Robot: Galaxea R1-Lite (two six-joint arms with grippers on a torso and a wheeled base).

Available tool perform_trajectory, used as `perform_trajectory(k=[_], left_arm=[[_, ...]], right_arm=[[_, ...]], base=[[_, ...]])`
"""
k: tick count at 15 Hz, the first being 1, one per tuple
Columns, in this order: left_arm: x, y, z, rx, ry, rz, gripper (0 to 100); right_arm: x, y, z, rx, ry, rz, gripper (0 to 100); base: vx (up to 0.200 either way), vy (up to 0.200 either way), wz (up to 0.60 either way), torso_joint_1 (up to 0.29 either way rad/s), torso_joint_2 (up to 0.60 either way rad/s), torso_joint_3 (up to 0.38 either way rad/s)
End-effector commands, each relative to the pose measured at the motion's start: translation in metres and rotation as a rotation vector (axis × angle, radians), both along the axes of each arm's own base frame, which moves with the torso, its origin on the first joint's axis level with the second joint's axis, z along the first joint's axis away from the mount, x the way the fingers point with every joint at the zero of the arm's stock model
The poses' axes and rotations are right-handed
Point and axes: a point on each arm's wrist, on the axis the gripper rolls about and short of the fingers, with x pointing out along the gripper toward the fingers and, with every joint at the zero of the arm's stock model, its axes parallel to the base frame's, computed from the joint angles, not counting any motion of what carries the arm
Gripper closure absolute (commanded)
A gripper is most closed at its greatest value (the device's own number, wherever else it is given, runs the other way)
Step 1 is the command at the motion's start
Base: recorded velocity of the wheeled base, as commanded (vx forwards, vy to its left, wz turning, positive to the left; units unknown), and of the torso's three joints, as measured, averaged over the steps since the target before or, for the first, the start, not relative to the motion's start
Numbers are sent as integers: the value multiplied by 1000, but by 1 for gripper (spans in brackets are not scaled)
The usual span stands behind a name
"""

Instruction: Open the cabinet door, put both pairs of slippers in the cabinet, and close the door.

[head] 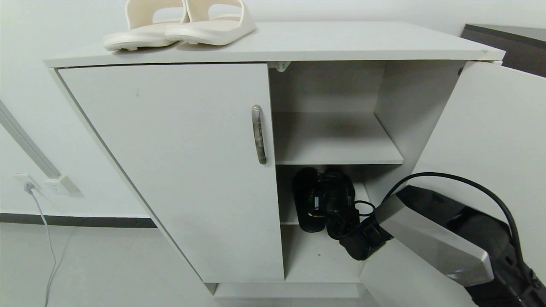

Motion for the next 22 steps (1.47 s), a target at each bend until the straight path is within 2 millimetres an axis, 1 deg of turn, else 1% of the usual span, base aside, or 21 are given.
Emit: perform_trajectory(k=[1, 3, 4, 7, 9, 12, 19, 22], left_arm=[[0, 0, 0, 1, 1, -1, 100], [0, 0, 0, 2, 1, -1, 100], [0, 0, 0, 4, 1, -1, 100], [0, 0, 0, 2, 1, -1, 100], [0, 0, 0, 1, 1, -1, 100], [0, 0, 0, 1, 1, -1, 100], [0, 0, 0, -2, 1, 1, 100], [0, 0, 0, -2, 1, 1, 100]], right_arm=[[-41, -5, 39, 22, -25, 42, 0], [-87, -10, 48, 24, -12, 99, 0], [-104, -12, 48, 26, -8, 121, 0], [-143, -18, 44, 17, -7, 148, 0], [-149, -18, 41, 17, -9, 160, 0], [-153, -21, 37, 7, 5, 161, 0], [-156, -25, 40, 9, -5, 162, 0], [-156, -25, 41, 13, -11, 163, 0]], base=[[0, 0, 0, 0, 0, 0], [0, 0, 0, 0, 0, 0], [0, 0, 0, 0, 0, 0], [0, 0, 0, 0, 0, 0], [0, 0, 0, 0, 0, 0], [0, 0, 0, 0, 0, 0], [-200, 0, 0, 1, 5, 2], [0, 0, 0, 0, 0, 0]])
